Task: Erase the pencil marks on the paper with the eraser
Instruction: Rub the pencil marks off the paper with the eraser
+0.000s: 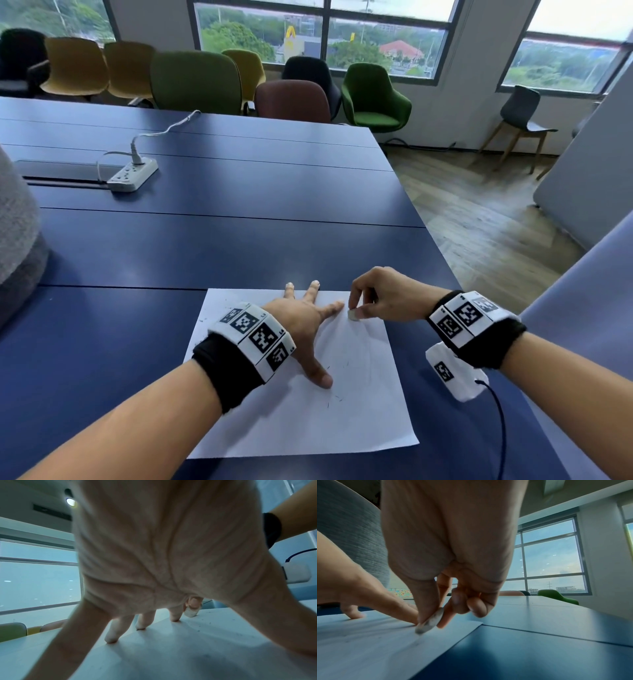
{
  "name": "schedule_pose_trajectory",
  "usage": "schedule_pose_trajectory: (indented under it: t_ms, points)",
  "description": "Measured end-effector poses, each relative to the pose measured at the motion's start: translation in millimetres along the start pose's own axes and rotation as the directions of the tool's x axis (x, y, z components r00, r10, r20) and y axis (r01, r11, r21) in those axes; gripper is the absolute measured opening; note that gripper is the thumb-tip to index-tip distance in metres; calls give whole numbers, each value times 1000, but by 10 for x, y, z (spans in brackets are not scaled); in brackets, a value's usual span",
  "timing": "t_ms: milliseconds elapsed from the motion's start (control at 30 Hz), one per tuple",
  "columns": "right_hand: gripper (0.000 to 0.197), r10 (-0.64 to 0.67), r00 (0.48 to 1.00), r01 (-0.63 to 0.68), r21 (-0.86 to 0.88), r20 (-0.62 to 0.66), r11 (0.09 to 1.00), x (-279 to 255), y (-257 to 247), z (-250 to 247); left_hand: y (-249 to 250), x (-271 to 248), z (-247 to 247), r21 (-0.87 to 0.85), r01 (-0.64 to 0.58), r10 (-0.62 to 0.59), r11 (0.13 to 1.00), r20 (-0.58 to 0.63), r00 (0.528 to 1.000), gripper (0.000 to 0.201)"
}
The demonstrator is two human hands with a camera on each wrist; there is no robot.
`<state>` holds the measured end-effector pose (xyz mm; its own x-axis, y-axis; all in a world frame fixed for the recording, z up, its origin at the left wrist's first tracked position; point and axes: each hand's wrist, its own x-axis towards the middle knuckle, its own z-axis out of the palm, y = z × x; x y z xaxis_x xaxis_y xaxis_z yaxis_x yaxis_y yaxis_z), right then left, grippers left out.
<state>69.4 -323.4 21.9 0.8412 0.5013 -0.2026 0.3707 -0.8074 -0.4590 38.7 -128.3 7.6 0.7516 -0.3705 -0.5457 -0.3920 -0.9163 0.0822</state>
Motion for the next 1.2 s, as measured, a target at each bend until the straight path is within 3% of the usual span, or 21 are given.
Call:
schedule_pose_trajectory:
  t_ms: [100, 233, 400, 567, 733, 900, 1033, 1200]
  points:
    - [10, 8, 999, -7, 40, -36, 999, 13, 18, 30, -2, 5, 2, -1, -4, 4, 1000, 1, 1000, 134]
    - [6, -24, 994, 21, 33, 106, 999, -55, -43, 38, -3, 3, 0, -2, -2, 2, 1000, 12, 1000, 135]
    - [11, 26, 998, -25, 18, -55, 1000, 16, 60, -17, 12, -9, 7, 12, -6, 6, 1000, -9, 1000, 134]
    - [11, -4, 991, 1, 23, 133, 1000, -73, -10, -8, 3, -11, 4, 6, -2, 2, 1000, 10, 1000, 136]
    - [9, 29, 999, -29, 10, -20, 1000, -57, 66, -9, 6, 2, 13, 1, -6, 6, 1000, 1, 1000, 136]
    - [12, 17, 991, -23, 40, 136, 999, -130, 12, -15, -4, 0, 1, -10, 5, -4, 1000, 16, 1000, 136]
    - [13, 72, 997, -72, 56, 1, 996, -92, 112, -29, 8, 3, 8, -8, 8, -8, 1000, 14, 1000, 137]
    - [11, 19, 988, -27, 45, 152, 999, -175, 5, -14, 12, -13, -4, -5, 13, -13, 1000, 18, 1000, 136]
